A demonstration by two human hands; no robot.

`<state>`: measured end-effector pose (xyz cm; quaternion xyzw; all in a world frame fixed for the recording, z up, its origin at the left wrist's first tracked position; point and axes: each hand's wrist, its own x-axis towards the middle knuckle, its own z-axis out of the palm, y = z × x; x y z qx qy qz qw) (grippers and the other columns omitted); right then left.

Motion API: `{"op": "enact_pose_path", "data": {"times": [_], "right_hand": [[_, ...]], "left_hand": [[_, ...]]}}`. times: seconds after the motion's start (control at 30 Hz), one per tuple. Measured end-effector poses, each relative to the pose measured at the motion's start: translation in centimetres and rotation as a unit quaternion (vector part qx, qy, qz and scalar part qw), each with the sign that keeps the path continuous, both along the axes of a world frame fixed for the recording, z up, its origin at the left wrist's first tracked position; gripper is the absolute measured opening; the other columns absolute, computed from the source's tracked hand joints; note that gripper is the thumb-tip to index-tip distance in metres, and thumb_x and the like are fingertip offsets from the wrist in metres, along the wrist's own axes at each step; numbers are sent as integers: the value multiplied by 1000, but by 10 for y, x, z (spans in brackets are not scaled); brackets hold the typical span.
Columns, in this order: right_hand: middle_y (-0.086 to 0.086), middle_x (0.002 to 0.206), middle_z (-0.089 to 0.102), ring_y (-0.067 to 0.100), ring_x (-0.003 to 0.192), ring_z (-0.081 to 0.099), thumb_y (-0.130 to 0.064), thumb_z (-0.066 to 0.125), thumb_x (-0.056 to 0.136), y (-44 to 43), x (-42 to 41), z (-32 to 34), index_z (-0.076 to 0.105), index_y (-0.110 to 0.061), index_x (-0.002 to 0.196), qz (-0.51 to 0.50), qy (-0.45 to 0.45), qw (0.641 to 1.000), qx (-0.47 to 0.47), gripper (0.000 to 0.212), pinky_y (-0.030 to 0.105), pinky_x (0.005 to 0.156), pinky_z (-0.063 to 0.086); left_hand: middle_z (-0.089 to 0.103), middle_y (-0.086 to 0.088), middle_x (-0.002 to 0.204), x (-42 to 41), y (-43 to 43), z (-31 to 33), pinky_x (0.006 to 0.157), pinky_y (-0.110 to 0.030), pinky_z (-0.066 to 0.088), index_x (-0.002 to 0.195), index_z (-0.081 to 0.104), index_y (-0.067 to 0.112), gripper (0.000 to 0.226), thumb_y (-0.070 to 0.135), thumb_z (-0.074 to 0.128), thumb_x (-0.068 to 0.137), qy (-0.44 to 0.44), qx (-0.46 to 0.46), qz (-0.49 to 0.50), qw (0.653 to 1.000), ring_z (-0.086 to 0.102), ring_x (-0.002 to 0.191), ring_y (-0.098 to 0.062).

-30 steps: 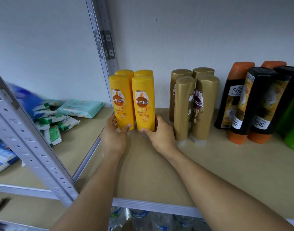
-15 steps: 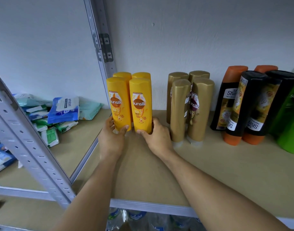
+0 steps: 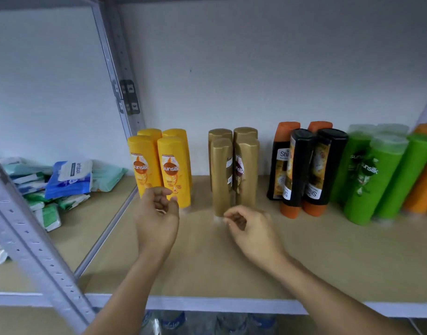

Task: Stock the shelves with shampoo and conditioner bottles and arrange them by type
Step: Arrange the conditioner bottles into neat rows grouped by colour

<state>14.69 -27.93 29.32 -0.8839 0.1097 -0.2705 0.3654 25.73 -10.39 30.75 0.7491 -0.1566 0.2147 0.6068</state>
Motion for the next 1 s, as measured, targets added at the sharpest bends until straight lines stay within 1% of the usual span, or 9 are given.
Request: {"op": "enact_pose_path", "data": {"times": [0.13,0.2,0.3,0.37,0.43,0.6,0.77,0.93,1.0], "right_hand": [[-15,81,69,-4,78,64,-19,77,87,-33,-10,1,72,-20,104,-102,-50,993,41,18,11,68,46],[-11,93,69,-3,80,64,-24,78,87,-39,-9,-1,67,-18,116,-124,-40,990,54,32,10,72,47],[-2,123,62,13,108,62,-32,79,87,-42,-3,-6,52,-13,139,-135,-18,990,45,62,27,92,51],[3,140,55,20,126,55,-38,80,85,-48,3,-8,42,-13,148,-147,-4,988,52,78,36,104,49],[4,143,53,22,132,52,-41,83,80,-53,10,-10,39,-14,149,-141,17,987,76,86,40,106,48],[1,127,59,19,117,58,-43,90,70,-60,26,-18,49,-16,132,-106,50,991,67,79,36,96,53],[2,125,63,20,116,60,-44,91,67,-64,36,-20,50,-17,131,-106,49,991,68,81,41,97,54],[2,124,64,20,115,61,-41,91,70,-64,38,-22,52,-17,130,-114,38,990,68,76,39,96,54],[2,123,64,20,113,61,-39,90,72,-63,37,-21,52,-17,128,-113,38,990,71,72,37,95,54]], "left_hand": [[65,6,98,-15,-27,-6,69,-17,49,112,62,24,32,18,78,86,78,58,-122,988,64,83,-2],[64,6,109,-16,-39,-12,74,-19,55,123,58,21,49,21,83,81,90,73,-150,982,66,91,-2],[62,5,120,-15,-55,-18,85,-30,57,131,52,20,67,28,88,76,110,68,-147,981,64,105,-8],[63,6,122,-13,-64,-20,84,-25,55,132,51,19,72,31,90,73,123,59,-149,979,63,105,-6],[63,8,119,-13,-72,-22,77,-15,50,132,51,20,73,34,90,72,133,67,-154,977,61,101,-1],[64,6,118,-4,-81,-26,77,-16,49,129,53,19,72,36,91,70,122,96,-147,977,63,105,-10],[63,6,131,9,-81,-33,97,-34,54,138,49,20,77,34,89,74,139,128,-203,961,60,118,-12],[59,4,139,22,-73,-29,111,-42,46,151,38,22,82,1,76,82,204,107,-333,914,56,129,-12],[59,-1,141,28,-70,-27,113,-43,44,152,38,18,79,-3,74,84,217,98,-350,906,55,131,-15]]}}
